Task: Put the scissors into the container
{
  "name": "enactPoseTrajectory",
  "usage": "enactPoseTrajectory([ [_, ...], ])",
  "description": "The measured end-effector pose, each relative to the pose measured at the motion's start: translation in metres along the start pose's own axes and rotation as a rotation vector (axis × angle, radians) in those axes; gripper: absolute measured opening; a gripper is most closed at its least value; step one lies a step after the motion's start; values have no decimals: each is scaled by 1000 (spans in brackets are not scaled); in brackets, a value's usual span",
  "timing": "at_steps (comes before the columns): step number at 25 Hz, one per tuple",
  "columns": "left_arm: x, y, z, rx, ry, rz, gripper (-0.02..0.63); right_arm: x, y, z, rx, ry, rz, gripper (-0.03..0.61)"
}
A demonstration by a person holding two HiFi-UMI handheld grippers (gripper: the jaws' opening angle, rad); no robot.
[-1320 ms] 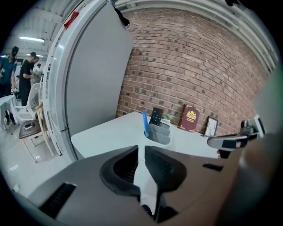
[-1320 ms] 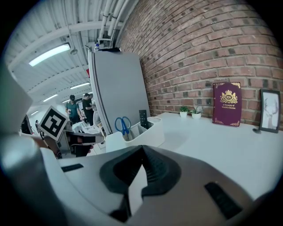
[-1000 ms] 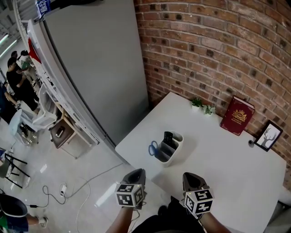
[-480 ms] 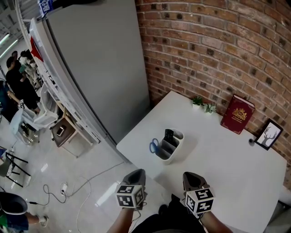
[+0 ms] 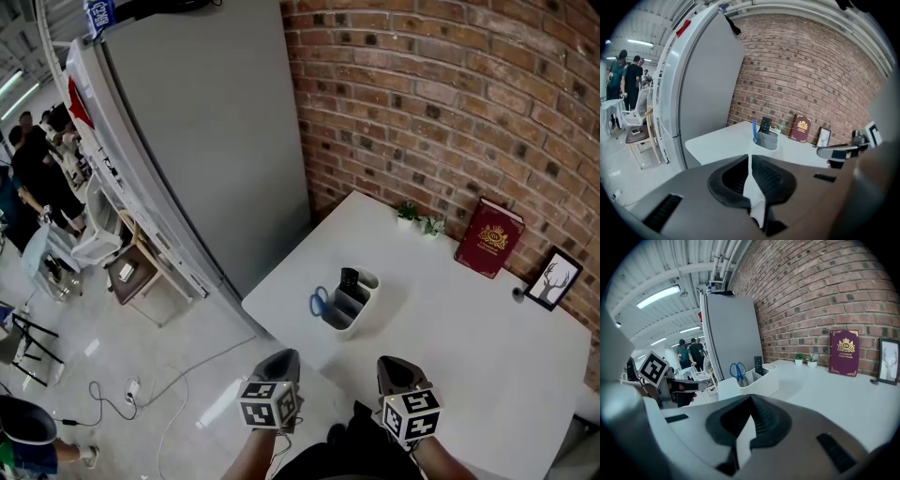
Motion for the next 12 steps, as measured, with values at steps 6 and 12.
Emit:
enactPoseTrajectory([
  [6,1,1,3,3,7,-7,26,2,3,0,4,-3,9,0],
  [12,3,2,3,-4,10,4,26,-1,2,-1,11,-4,0,0],
])
Point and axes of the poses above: the fingertips, and each gripper's own axes: y backward along the fingers, x to its right, z out of its underside, the point moved 10 cm from there along y, backward along the fingers, and after that the axes turned 12 degrees about x, right-handed, at the moved point
